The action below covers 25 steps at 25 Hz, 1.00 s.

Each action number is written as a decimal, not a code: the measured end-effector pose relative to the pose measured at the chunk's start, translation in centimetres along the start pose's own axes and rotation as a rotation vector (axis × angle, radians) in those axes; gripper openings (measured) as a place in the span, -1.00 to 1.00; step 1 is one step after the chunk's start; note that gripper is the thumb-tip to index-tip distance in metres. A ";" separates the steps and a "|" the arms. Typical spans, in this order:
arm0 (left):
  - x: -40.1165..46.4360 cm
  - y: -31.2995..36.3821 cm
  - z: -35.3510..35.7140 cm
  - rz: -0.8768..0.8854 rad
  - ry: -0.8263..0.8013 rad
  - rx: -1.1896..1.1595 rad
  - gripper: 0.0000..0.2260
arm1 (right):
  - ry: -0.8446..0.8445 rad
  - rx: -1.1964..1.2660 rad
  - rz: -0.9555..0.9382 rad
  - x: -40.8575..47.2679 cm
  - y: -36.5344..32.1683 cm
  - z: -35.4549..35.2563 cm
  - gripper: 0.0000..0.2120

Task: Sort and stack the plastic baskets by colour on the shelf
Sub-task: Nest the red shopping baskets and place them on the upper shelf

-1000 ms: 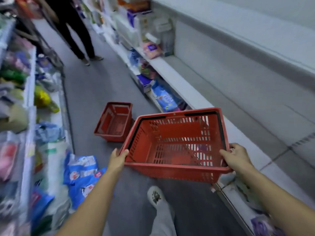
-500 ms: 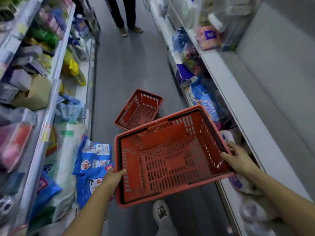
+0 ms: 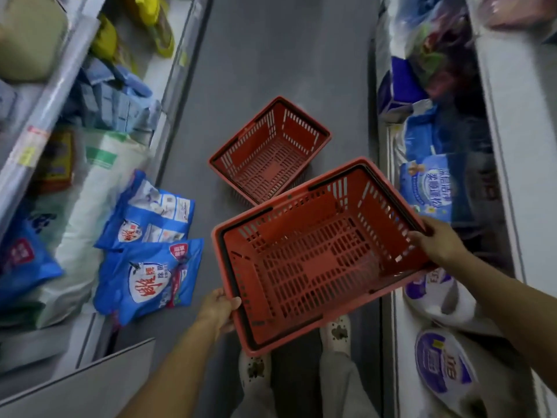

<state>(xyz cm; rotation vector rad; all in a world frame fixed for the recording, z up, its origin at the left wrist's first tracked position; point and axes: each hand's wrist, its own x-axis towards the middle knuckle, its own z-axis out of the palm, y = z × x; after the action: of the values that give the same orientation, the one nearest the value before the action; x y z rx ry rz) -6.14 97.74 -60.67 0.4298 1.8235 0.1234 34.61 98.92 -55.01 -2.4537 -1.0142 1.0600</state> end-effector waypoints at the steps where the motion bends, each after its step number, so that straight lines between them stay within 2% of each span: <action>1: 1.2 -0.4 1.0 -0.010 0.014 -0.016 -0.83 | -0.016 -0.005 -0.011 2.1 0.5 1.0 -0.73; 7: 7.0 -2.0 6.0 -0.053 0.140 -0.116 -0.84 | -0.111 -0.045 -0.086 11.6 3.2 5.4 -0.68; 10: 8.7 -3.0 7.7 -0.068 0.179 -0.217 -0.66 | -0.148 -0.048 -0.108 14.3 3.6 6.8 -0.68; 13: 10.0 -4.6 8.9 -0.070 0.232 -0.229 -0.63 | -0.175 -0.084 -0.112 16.2 4.6 8.4 -0.65; 15: 10.5 -5.3 9.6 -0.066 0.267 -0.209 -0.57 | -0.211 -0.159 -0.120 16.6 5.1 9.7 -0.56; 18: 10.2 -3.7 11.1 0.030 0.199 -0.111 -0.42 | -0.253 -0.382 -0.166 16.5 4.5 11.6 -0.34; 21: 9.9 -0.1 13.1 0.137 0.134 -0.144 -0.46 | -0.342 -0.300 -0.251 15.2 2.2 13.5 -0.42; 25: 9.9 5.0 13.9 0.186 0.110 -0.119 -0.58 | -0.369 -0.191 -0.312 13.0 -1.2 14.7 -0.48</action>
<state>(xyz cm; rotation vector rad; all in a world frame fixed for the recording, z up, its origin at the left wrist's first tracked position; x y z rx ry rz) 5.83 104.02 -72.23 0.5163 1.8704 0.3886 29.69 108.62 -71.35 -2.1742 -1.6184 1.3872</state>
